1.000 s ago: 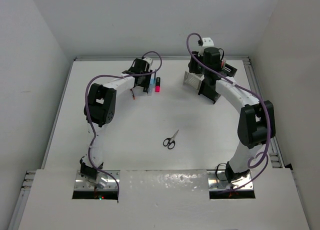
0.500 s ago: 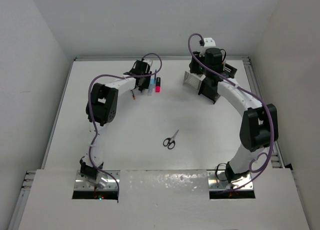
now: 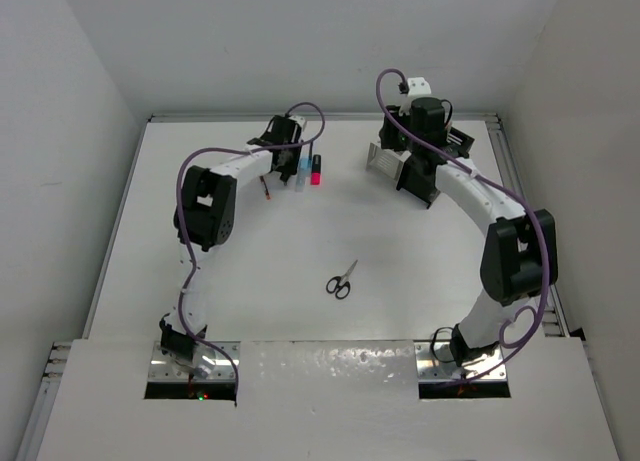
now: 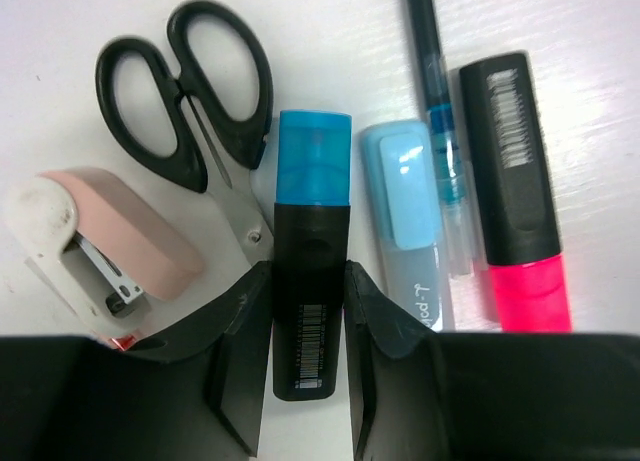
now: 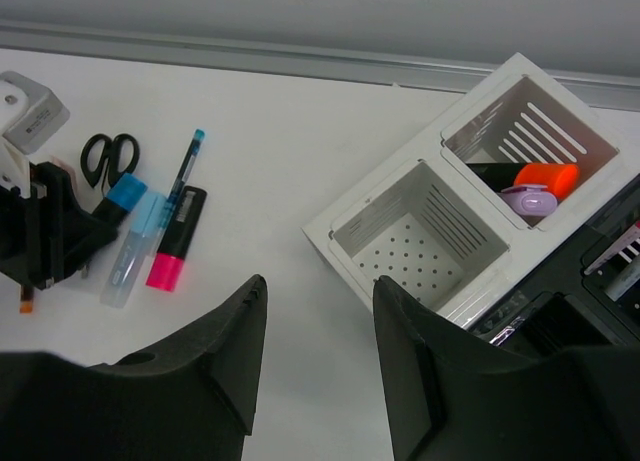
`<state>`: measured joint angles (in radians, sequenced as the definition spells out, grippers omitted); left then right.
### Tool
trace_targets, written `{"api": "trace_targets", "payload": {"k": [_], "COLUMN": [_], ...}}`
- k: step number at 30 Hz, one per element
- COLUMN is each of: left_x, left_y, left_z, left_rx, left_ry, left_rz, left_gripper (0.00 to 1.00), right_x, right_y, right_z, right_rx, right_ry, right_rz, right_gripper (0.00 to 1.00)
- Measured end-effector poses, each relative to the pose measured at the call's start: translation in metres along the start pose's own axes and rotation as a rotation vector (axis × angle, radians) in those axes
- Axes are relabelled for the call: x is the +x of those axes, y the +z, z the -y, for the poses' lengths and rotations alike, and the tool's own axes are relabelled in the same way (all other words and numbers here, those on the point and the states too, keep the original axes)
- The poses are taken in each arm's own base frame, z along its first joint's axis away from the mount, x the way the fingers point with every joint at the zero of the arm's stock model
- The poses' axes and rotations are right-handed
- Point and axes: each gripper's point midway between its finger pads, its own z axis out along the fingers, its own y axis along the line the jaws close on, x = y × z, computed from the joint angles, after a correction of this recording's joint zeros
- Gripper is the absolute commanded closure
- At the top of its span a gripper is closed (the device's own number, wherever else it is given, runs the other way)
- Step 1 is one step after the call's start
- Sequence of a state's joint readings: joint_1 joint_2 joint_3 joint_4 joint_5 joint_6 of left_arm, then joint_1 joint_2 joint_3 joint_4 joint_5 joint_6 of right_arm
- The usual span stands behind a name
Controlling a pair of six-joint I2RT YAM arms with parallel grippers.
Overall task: Sort the stationery into containers
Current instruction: Pick up the pen from the center of the board.
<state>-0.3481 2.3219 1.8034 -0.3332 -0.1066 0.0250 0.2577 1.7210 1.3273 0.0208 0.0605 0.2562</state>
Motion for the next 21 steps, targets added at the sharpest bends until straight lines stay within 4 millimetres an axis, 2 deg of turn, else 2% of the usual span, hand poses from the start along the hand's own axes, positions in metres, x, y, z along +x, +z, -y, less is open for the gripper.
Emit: {"api": "trace_targets", "payload": {"k": [3,7,11,14,16,19,21], "left_x": [-0.009,-0.035,-0.06,-0.078,-0.081,-0.075,-0.08], "left_y": [-0.005,-0.016,-0.042,-0.079,-0.111,-0.163,-0.189], "left_z": [0.002,0.002,0.003,0.008,0.015,0.031,0.045], "left_rx": [0.014,0.028,0.061,0.127,0.185,0.288,0.344], "left_ry": [0.001,0.039,0.147,0.284,0.395,0.527,0.576], "left_rz": [-0.001,0.046,0.107,0.202,0.287,0.437,0.536], "left_gripper": [1.0,1.0,1.0,1.0,1.0,1.0,1.0], "right_x": [-0.001,-0.002,-0.007,-0.019,-0.03,-0.045,-0.052], "right_y": [-0.002,-0.008,-0.014,-0.018,-0.021,-0.027,-0.031], "right_z": [0.0,-0.008,-0.024,-0.041,-0.055,-0.075,-0.087], "right_rx": [0.001,-0.019,-0.083,-0.165,-0.234,-0.34,-0.407], "right_ry": [-0.007,-0.024,-0.002,0.026,0.054,0.089,0.106], "right_rz": [0.001,-0.002,-0.002,0.013,0.031,0.069,0.088], "right_gripper": [0.53,0.53,0.47,0.41,0.38,0.31,0.29]}}
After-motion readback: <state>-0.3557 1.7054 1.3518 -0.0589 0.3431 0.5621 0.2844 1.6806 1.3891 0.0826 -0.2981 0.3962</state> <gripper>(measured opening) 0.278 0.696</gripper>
